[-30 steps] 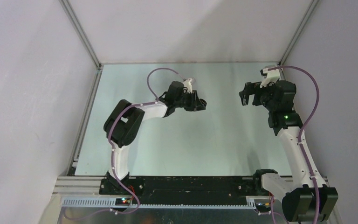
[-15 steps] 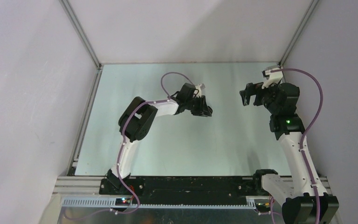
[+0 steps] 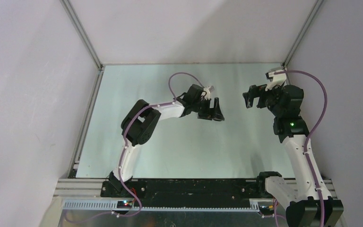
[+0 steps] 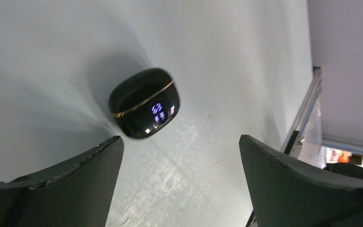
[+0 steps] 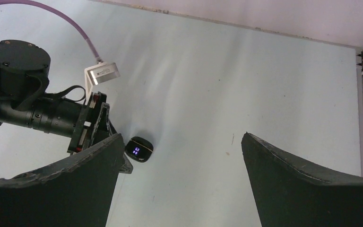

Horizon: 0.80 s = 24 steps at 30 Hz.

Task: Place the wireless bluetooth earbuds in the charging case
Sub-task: Place the charging case at the center of the board, then reset both arms

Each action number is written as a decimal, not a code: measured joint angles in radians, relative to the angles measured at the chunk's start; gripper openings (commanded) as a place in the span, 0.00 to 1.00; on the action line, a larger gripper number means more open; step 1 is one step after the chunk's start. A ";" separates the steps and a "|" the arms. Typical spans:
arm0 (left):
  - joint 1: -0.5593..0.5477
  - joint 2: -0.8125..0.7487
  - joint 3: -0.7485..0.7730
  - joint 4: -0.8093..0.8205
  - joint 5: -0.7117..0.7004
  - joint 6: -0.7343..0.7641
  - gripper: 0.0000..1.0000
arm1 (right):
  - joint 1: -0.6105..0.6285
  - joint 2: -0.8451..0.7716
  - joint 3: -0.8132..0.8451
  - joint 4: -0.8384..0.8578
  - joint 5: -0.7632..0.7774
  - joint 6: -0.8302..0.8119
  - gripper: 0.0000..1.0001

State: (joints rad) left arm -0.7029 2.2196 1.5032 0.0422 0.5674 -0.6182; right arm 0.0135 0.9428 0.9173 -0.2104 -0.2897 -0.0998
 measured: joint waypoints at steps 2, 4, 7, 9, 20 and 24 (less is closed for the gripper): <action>0.002 -0.026 -0.025 -0.017 -0.018 0.018 0.99 | -0.001 -0.005 0.000 0.000 0.000 0.000 0.99; 0.011 -0.066 -0.073 -0.039 -0.028 0.048 1.00 | -0.003 -0.010 0.000 0.000 -0.004 0.002 1.00; 0.042 -0.162 -0.147 -0.123 -0.055 0.143 1.00 | -0.023 -0.018 -0.003 0.004 -0.015 0.014 0.99; 0.081 -0.234 -0.168 -0.211 -0.066 0.241 0.99 | -0.035 -0.024 -0.006 0.008 -0.016 0.021 1.00; 0.554 -0.938 -0.202 -0.589 -0.145 0.793 1.00 | 0.010 -0.135 0.066 -0.131 -0.056 -0.103 0.99; 0.603 -1.324 -0.338 -0.599 -0.278 0.900 0.99 | 0.081 -0.169 0.143 -0.219 -0.056 -0.164 0.99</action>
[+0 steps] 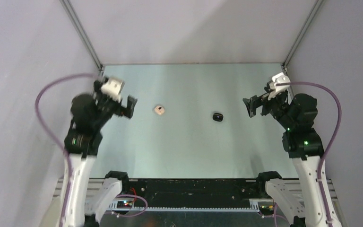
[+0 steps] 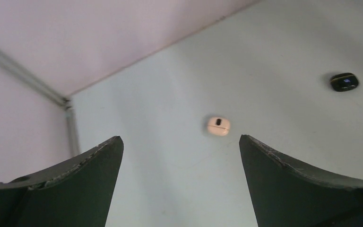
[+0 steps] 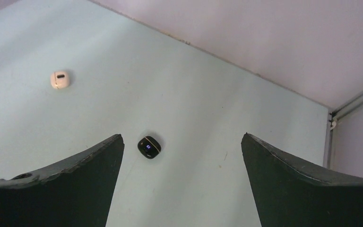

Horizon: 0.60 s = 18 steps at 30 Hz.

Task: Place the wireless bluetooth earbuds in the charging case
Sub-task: Reset both arms

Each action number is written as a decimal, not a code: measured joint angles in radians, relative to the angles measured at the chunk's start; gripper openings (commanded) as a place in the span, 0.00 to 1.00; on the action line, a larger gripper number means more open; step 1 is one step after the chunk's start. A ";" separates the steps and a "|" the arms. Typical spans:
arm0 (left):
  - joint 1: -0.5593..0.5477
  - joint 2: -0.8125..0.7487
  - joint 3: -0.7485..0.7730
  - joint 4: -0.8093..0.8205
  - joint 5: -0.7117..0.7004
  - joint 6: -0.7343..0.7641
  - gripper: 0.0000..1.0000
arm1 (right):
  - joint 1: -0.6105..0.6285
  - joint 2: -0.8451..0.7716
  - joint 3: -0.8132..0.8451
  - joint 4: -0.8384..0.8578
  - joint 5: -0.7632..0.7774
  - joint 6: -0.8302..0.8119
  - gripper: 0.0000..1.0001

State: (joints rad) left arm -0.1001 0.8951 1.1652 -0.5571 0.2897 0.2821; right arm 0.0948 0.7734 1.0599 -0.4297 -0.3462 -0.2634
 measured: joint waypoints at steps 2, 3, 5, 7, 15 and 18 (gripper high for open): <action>-0.002 -0.182 -0.100 0.024 -0.061 0.011 1.00 | 0.008 -0.049 0.003 -0.018 0.022 0.020 0.99; 0.001 -0.255 -0.142 0.032 -0.083 0.008 1.00 | 0.010 -0.073 0.003 -0.025 0.038 0.031 1.00; 0.017 -0.383 -0.210 0.040 -0.115 -0.001 0.99 | 0.011 -0.140 0.003 -0.027 0.082 0.072 1.00; 0.050 -0.443 -0.239 0.042 -0.142 -0.019 0.99 | 0.014 -0.203 0.005 -0.027 0.140 0.115 0.99; 0.124 -0.464 -0.280 0.069 -0.277 -0.090 0.99 | 0.004 -0.296 0.042 -0.020 0.290 0.167 0.99; 0.125 -0.464 -0.280 0.077 -0.303 -0.104 1.00 | -0.006 -0.298 0.037 -0.027 0.345 0.167 0.99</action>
